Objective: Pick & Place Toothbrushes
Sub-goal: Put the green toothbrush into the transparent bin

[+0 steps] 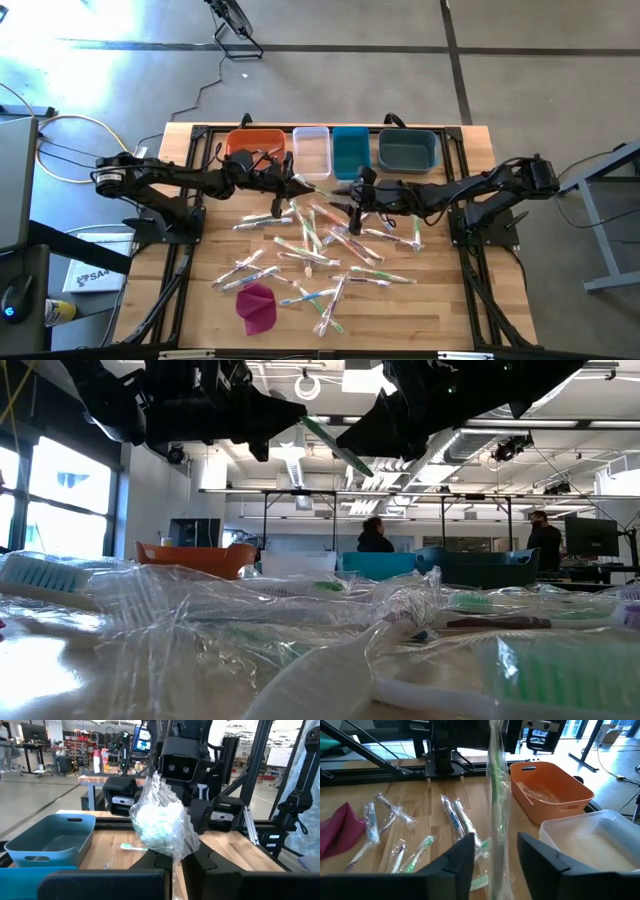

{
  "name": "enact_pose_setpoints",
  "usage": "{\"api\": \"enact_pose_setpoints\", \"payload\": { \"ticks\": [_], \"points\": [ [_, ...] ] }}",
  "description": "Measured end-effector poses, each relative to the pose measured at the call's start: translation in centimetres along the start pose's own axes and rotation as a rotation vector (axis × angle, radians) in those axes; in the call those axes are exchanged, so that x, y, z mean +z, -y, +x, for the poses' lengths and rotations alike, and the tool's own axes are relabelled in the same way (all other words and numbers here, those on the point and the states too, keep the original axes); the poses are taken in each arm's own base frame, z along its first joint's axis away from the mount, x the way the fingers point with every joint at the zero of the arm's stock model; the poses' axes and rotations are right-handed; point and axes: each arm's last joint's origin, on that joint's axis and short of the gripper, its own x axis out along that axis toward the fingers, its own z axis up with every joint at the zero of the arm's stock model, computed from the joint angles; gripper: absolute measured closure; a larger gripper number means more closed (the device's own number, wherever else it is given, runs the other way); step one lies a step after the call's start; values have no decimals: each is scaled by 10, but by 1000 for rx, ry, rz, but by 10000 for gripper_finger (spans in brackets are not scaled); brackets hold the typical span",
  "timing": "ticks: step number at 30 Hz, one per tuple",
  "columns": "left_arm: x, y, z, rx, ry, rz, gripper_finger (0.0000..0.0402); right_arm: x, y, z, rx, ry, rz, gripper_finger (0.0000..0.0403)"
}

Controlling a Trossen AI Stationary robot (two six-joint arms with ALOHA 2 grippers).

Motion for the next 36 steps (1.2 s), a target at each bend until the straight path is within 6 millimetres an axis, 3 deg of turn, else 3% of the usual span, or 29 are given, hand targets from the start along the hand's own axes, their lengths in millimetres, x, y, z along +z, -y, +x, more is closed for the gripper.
{"api": "enact_pose_setpoints", "payload": {
  "ticks": [4,9,16,21,28,36],
  "points": [
    [0,0,0,0,0,0,392,5,-3,-7,12,12,-4,209],
    [0,0,0,1,-2,-1,392,11,-1,-28,9,-54,-28,179],
    [0,-1,0,15,-1,0,392,22,8,-68,-9,-119,11,182],
    [2,-19,-6,92,-26,-27,392,25,12,-84,-15,-141,89,194],
    [16,-59,-10,246,-164,-130,392,19,11,-78,-23,-180,108,208],
    [54,-94,-16,431,-308,-150,392,-3,5,-54,-49,-297,134,218]
  ]
}}
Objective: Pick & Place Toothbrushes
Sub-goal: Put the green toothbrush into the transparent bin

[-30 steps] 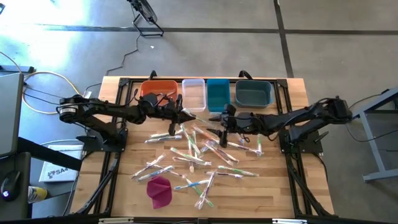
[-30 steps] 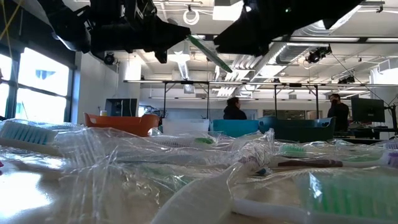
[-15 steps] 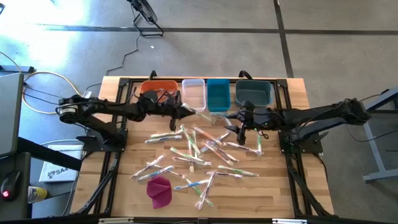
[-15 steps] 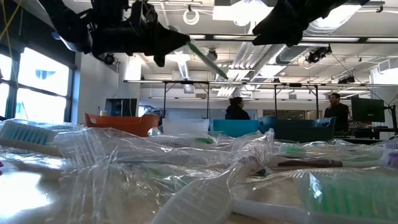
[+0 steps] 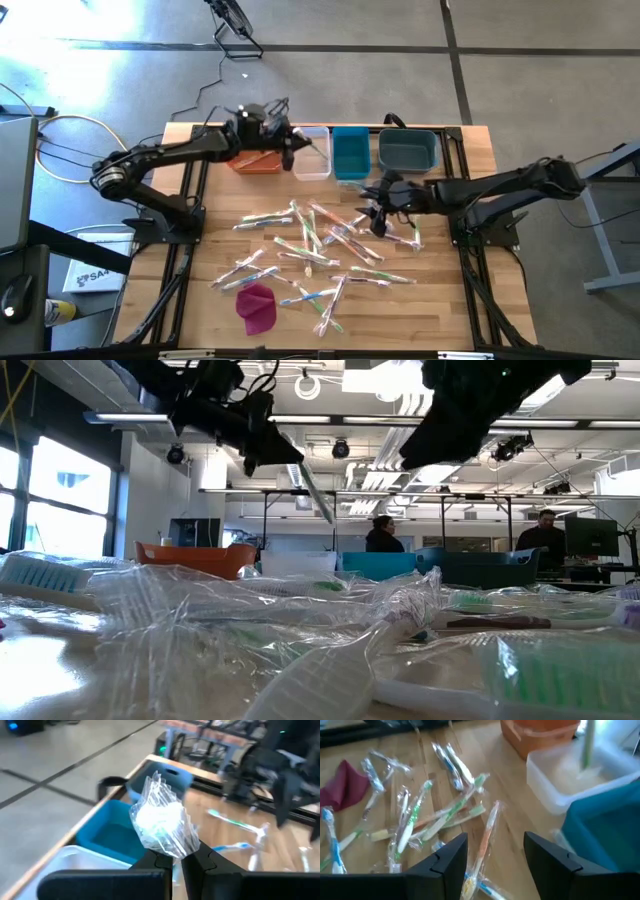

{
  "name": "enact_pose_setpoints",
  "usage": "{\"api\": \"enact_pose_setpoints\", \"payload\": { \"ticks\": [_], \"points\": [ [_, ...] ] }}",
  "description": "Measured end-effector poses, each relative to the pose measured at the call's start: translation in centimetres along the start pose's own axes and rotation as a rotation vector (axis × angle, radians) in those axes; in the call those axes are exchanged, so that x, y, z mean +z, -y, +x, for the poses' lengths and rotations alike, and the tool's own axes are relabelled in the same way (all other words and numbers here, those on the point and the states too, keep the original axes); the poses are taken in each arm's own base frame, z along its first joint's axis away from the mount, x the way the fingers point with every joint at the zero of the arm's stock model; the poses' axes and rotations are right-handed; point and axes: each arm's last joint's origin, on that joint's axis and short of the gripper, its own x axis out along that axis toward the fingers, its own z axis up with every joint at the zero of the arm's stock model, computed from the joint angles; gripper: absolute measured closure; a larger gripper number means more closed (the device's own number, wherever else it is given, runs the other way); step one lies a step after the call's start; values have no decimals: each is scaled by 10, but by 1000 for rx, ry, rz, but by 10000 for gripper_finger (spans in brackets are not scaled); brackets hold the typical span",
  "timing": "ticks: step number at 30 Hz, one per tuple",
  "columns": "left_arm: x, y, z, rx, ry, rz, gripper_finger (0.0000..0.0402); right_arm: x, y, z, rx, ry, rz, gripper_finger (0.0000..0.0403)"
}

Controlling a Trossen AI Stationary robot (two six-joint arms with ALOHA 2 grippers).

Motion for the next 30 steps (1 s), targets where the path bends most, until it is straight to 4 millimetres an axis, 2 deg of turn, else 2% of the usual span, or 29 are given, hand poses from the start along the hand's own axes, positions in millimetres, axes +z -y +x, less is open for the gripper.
{"api": "enact_pose_setpoints", "payload": {
  "ticks": [4,10,24,30],
  "points": [
    [7,-14,-6,77,-49,-30,392,-8,-2,15,-17,-59,-5,223],
    [-1,-31,-10,127,-117,-114,392,-16,-4,29,-27,-96,-15,231],
    [-40,-48,28,116,-241,-222,391,-11,-6,31,15,-49,-6,242],
    [-46,-52,34,161,-247,-243,350,-11,-6,31,18,-47,-3,242]
  ]
}}
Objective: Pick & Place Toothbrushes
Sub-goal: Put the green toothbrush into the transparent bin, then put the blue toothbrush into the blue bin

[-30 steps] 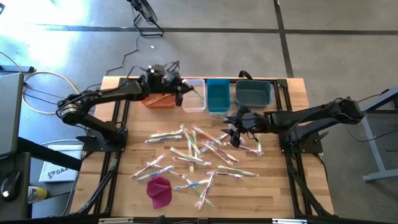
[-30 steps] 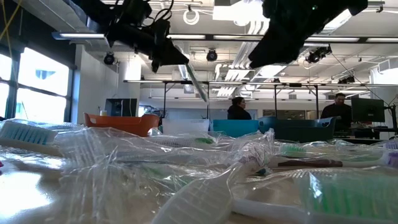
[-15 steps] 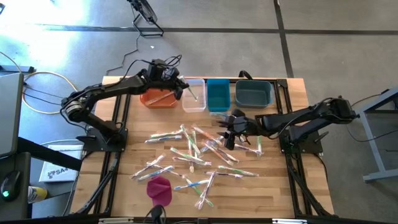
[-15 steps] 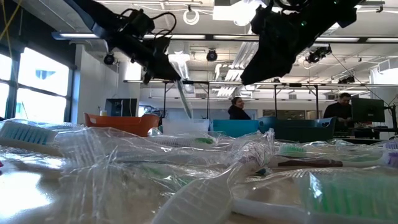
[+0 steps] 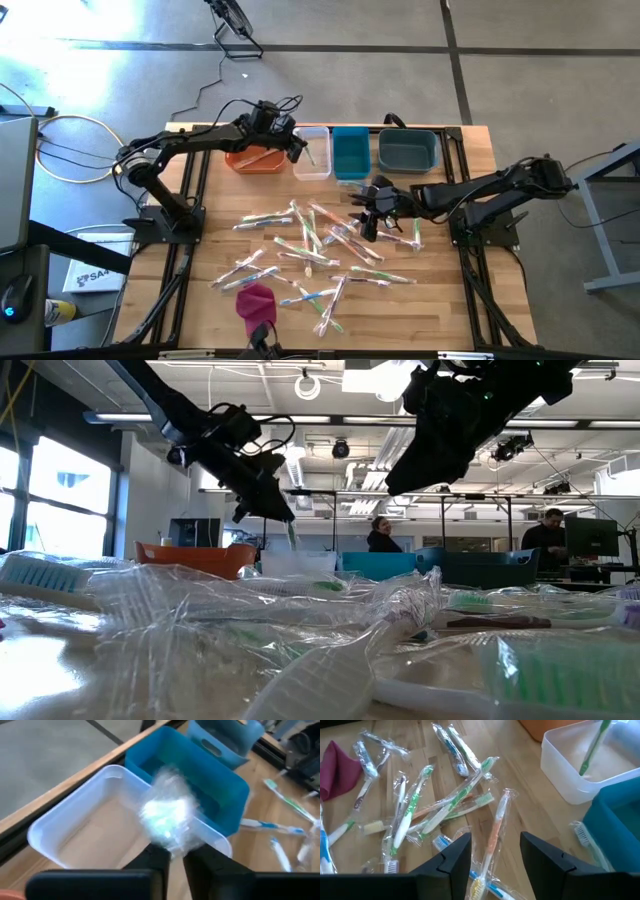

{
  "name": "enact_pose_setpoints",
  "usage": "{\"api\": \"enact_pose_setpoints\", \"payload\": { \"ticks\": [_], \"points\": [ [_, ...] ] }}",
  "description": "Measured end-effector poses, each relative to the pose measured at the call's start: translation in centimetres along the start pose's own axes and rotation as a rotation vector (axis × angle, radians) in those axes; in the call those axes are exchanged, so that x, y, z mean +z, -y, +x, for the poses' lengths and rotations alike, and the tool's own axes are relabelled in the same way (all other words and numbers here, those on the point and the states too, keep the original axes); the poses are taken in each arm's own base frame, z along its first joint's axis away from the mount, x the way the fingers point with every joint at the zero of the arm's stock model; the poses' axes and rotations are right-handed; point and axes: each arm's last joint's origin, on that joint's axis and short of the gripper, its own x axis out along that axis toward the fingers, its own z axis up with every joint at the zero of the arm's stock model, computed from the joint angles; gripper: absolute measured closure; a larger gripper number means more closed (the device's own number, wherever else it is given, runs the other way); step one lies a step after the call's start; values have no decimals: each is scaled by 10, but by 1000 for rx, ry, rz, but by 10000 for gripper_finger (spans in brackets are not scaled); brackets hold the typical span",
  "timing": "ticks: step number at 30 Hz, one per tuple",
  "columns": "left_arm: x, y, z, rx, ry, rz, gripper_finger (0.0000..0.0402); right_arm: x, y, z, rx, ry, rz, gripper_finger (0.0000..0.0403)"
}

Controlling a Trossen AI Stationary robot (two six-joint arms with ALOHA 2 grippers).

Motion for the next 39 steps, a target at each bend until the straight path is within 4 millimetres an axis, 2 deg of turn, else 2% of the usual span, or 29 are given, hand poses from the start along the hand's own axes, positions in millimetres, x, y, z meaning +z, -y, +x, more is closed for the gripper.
{"api": "enact_pose_setpoints", "payload": {
  "ticks": [6,15,23,28,33,39],
  "points": [
    [0,-2,0,77,11,2,294,0,0,0,0,0,0,243],
    [2,-3,0,126,28,156,233,0,0,0,-5,1,0,243],
    [10,-2,-1,126,105,297,227,0,0,0,-5,1,0,243],
    [12,-4,-1,224,121,340,226,0,0,0,-5,2,0,243],
    [12,-5,-2,273,123,332,226,0,0,0,-5,2,0,243],
    [12,-5,-1,264,135,233,226,0,0,0,-5,2,1,243]
  ]
}}
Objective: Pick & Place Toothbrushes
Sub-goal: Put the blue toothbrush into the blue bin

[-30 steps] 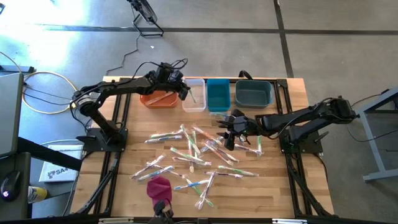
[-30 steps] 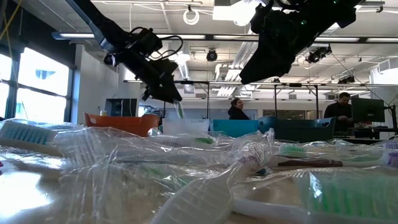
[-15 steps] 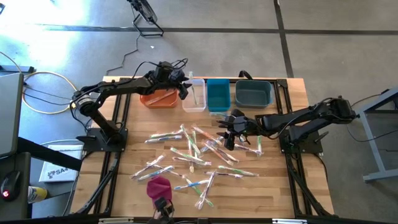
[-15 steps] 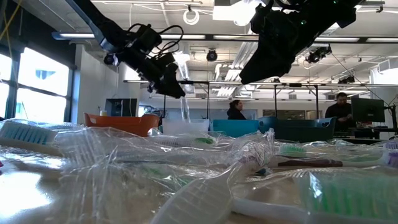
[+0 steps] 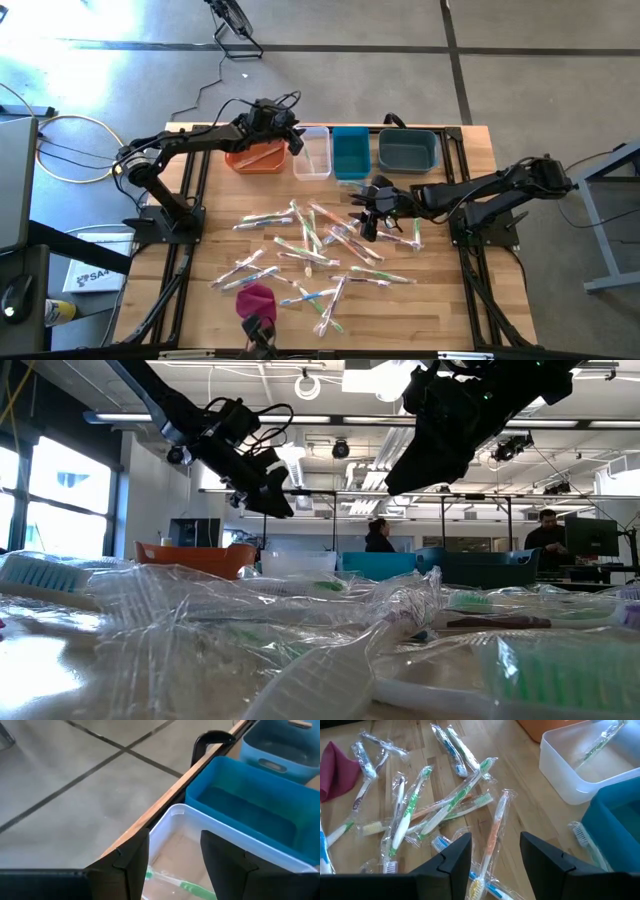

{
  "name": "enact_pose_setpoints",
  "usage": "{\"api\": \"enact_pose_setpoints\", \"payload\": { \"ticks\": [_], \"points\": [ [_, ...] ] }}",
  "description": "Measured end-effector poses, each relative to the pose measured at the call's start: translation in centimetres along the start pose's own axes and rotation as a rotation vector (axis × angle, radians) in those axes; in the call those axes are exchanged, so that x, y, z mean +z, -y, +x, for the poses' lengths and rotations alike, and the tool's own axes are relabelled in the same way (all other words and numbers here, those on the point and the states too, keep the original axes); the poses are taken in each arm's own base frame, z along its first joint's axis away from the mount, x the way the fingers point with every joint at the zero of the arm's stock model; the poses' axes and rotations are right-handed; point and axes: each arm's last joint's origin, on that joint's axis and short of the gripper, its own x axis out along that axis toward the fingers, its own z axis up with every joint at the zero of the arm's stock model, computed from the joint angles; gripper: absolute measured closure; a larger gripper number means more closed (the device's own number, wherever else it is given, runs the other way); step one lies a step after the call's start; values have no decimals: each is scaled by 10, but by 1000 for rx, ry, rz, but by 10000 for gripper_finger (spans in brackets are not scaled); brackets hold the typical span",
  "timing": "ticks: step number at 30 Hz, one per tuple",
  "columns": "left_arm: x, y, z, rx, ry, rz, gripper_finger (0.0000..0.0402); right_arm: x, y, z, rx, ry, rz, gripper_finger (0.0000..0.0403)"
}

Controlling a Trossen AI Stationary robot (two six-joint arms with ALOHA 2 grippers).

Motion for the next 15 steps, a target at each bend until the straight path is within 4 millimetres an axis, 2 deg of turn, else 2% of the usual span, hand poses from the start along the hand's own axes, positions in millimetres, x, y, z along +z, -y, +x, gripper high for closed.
{"api": "enact_pose_setpoints", "payload": {
  "ticks": [6,15],
  "points": [
    [-1,2,0,-61,-10,-8,226,0,0,0,1,1,0,243],
    [0,27,-1,-126,-4,28,228,4,-1,0,11,38,9,243]
  ]
}}
